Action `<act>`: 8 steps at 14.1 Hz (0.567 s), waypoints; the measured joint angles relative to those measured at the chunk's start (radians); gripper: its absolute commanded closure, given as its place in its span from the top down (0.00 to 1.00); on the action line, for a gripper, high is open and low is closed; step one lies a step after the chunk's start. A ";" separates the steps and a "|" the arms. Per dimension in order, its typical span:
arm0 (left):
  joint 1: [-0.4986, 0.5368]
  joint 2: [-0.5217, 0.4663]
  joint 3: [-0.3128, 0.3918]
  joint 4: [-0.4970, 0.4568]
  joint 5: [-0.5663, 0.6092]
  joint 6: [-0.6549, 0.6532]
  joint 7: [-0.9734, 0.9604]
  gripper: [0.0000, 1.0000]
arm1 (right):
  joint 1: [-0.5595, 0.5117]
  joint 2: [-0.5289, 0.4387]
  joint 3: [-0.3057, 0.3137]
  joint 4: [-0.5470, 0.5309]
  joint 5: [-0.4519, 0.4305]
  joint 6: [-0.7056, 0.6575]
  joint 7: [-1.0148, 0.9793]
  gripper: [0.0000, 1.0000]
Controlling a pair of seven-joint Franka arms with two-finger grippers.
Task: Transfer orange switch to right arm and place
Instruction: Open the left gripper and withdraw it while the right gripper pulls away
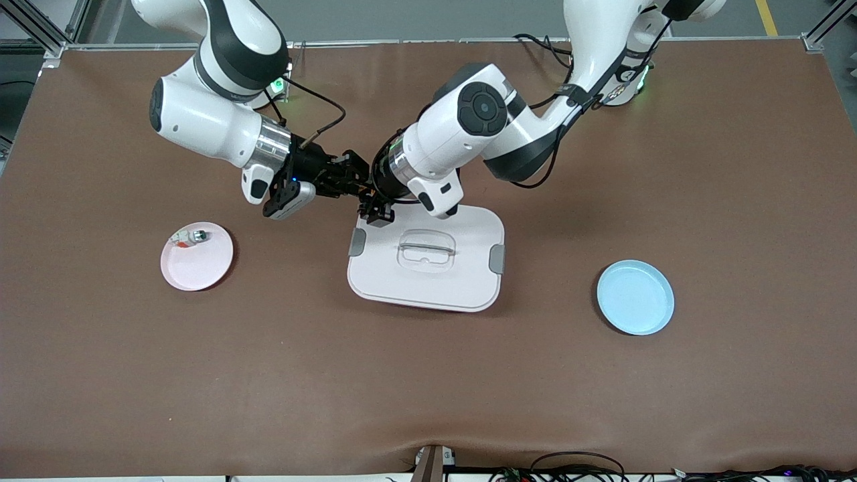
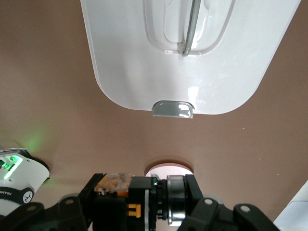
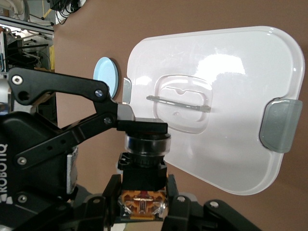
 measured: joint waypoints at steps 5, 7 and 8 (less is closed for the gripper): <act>0.000 0.001 0.000 0.000 -0.001 0.000 0.000 1.00 | 0.000 0.001 0.000 -0.001 0.000 0.000 0.000 0.00; 0.003 0.001 0.001 0.003 -0.001 0.000 0.000 1.00 | 0.000 0.001 0.000 -0.003 0.000 -0.001 -0.005 0.00; 0.008 0.001 0.001 0.007 -0.001 0.000 0.000 1.00 | 0.000 0.001 0.000 -0.004 -0.001 -0.001 -0.012 0.00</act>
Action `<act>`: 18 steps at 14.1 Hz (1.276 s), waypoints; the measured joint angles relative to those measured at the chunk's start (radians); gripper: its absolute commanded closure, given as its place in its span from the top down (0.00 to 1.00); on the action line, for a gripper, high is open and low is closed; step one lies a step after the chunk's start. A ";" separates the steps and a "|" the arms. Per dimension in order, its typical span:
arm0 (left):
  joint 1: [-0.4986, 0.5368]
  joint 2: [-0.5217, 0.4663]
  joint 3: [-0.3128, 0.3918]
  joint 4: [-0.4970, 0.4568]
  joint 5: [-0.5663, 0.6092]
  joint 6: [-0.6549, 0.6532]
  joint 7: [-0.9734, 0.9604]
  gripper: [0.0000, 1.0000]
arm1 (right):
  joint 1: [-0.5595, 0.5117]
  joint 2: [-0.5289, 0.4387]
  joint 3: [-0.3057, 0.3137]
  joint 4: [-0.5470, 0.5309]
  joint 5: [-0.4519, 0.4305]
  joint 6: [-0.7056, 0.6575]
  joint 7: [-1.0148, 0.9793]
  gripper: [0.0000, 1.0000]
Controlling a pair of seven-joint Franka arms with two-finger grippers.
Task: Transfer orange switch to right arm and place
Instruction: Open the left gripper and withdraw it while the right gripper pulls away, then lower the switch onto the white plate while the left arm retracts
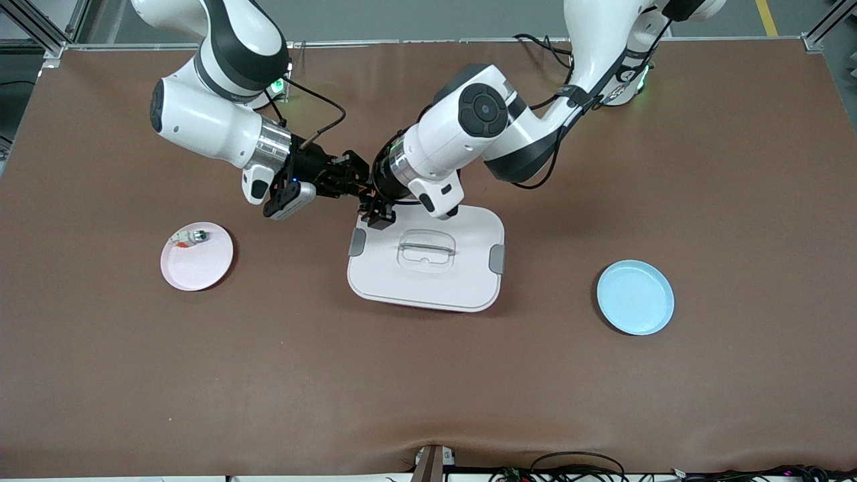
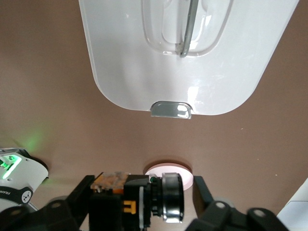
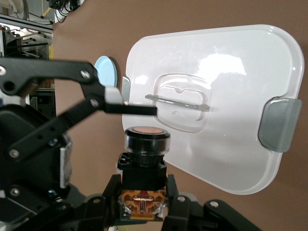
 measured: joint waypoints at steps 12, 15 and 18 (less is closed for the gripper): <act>0.169 -0.122 0.009 0.026 0.152 -0.230 0.311 1.00 | -0.117 0.001 -0.025 0.001 -0.372 -0.155 -0.314 0.00; 0.238 -0.198 0.011 0.019 0.232 -0.351 0.560 1.00 | -0.170 0.001 -0.027 0.000 -0.554 -0.216 -0.420 0.00; 0.334 -0.253 0.014 0.009 0.301 -0.487 0.837 1.00 | -0.224 0.001 -0.028 -0.002 -0.688 -0.248 -0.569 0.00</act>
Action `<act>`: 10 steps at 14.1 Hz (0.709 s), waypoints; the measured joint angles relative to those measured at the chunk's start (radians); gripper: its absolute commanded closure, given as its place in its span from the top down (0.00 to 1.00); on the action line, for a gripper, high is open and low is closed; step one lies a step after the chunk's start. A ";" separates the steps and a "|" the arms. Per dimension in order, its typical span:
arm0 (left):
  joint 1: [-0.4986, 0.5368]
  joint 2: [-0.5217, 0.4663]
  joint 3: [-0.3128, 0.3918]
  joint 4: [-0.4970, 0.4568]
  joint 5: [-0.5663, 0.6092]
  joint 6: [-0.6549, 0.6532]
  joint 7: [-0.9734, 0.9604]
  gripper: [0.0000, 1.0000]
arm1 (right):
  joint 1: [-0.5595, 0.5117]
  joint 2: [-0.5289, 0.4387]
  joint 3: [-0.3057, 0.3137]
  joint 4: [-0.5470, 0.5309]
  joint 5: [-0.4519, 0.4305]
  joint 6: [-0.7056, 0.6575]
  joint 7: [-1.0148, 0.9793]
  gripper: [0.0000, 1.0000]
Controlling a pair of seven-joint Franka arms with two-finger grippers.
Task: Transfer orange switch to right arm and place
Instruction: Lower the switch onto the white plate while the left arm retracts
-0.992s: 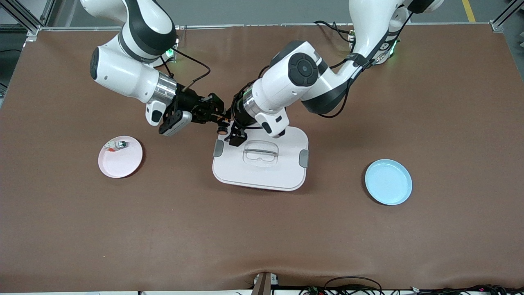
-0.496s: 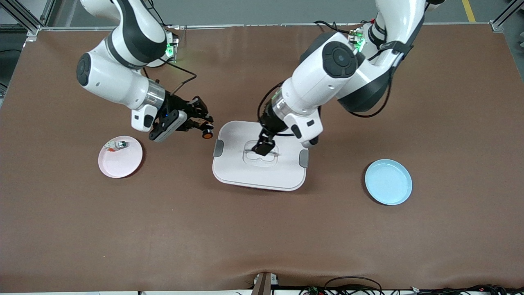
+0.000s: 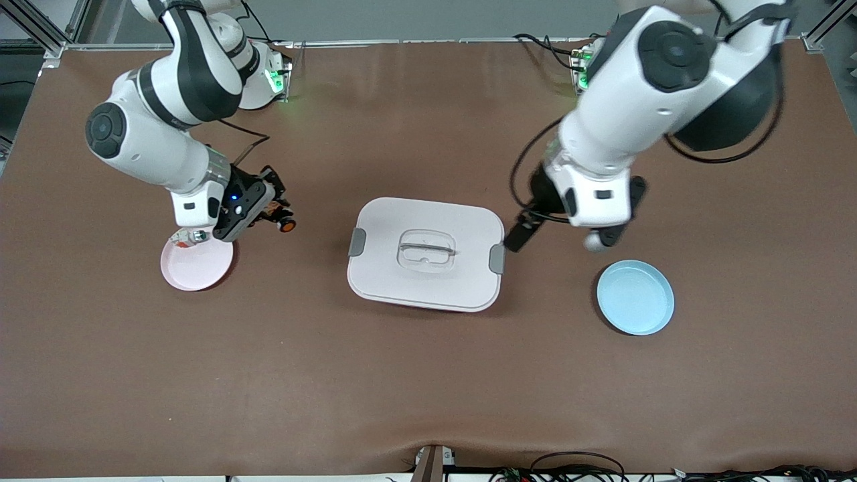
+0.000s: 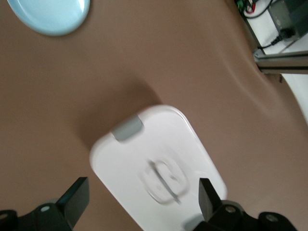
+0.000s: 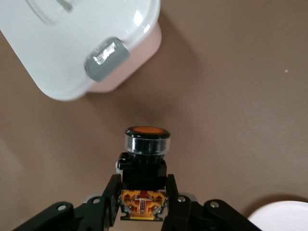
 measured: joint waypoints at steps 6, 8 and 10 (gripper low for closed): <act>0.211 -0.043 0.003 -0.008 0.089 -0.139 0.499 1.00 | -0.051 -0.001 -0.001 -0.046 -0.202 0.002 -0.174 0.00; 0.271 -0.061 0.003 -0.008 0.089 -0.174 0.611 1.00 | -0.058 -0.001 -0.001 -0.067 -0.241 0.032 -0.236 0.00; 0.306 -0.081 0.003 -0.009 0.089 -0.206 0.665 1.00 | -0.087 -0.001 -0.001 -0.100 -0.251 0.084 -0.317 0.00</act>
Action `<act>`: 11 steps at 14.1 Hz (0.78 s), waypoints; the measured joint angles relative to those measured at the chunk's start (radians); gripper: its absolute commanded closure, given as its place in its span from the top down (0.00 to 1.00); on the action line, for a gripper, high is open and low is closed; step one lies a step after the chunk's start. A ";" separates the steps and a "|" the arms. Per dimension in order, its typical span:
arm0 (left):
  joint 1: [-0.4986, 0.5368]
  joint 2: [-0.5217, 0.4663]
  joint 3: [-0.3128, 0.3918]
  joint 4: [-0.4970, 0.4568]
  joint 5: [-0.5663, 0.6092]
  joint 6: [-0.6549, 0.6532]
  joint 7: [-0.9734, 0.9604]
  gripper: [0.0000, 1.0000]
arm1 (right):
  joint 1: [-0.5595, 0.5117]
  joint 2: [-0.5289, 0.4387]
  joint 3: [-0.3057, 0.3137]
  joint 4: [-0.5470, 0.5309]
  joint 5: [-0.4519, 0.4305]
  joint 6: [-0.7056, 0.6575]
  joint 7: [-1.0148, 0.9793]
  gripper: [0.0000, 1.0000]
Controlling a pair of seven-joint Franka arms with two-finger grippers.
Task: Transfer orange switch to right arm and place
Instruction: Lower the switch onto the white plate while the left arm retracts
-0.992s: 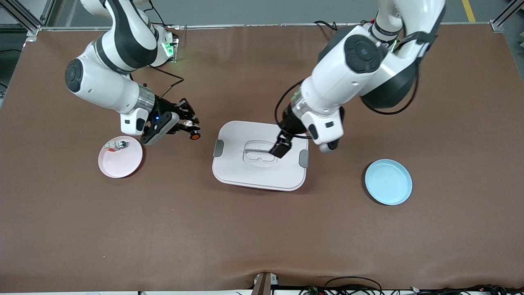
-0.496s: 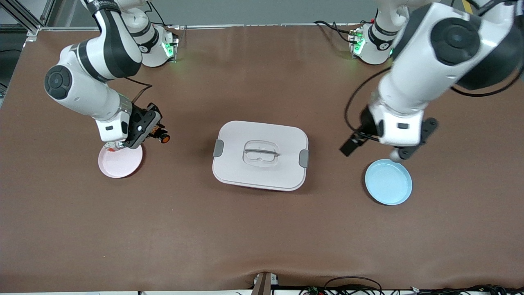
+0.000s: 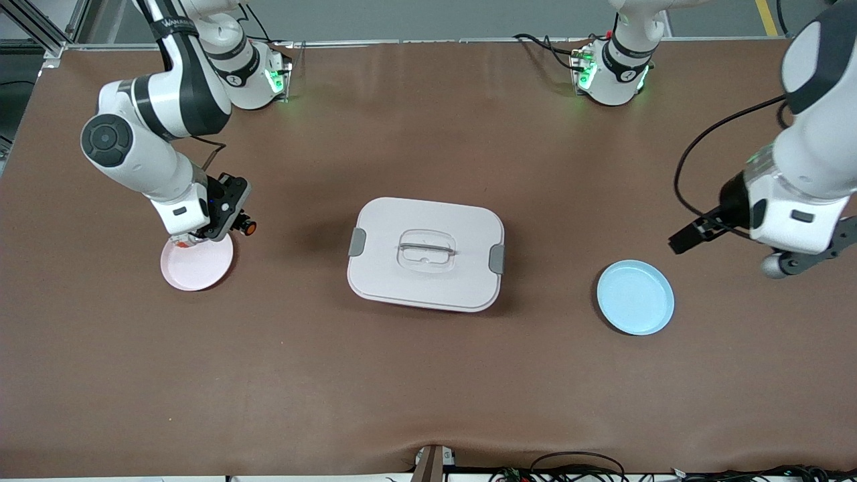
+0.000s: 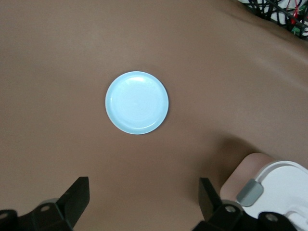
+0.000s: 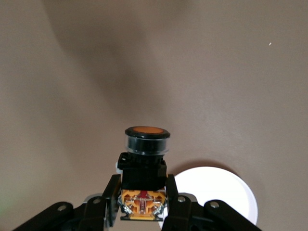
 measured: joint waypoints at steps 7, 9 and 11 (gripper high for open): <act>0.085 -0.099 0.000 -0.069 0.001 -0.047 0.225 1.00 | -0.186 0.002 -0.002 -0.125 -0.001 0.192 -0.348 0.00; 0.073 -0.136 0.029 -0.115 0.001 -0.039 0.277 1.00 | -0.212 0.007 -0.002 -0.144 -0.002 0.216 -0.401 0.00; 0.010 -0.192 0.121 -0.185 -0.005 -0.007 0.357 1.00 | -0.224 0.026 -0.002 -0.158 -0.002 0.254 -0.448 0.00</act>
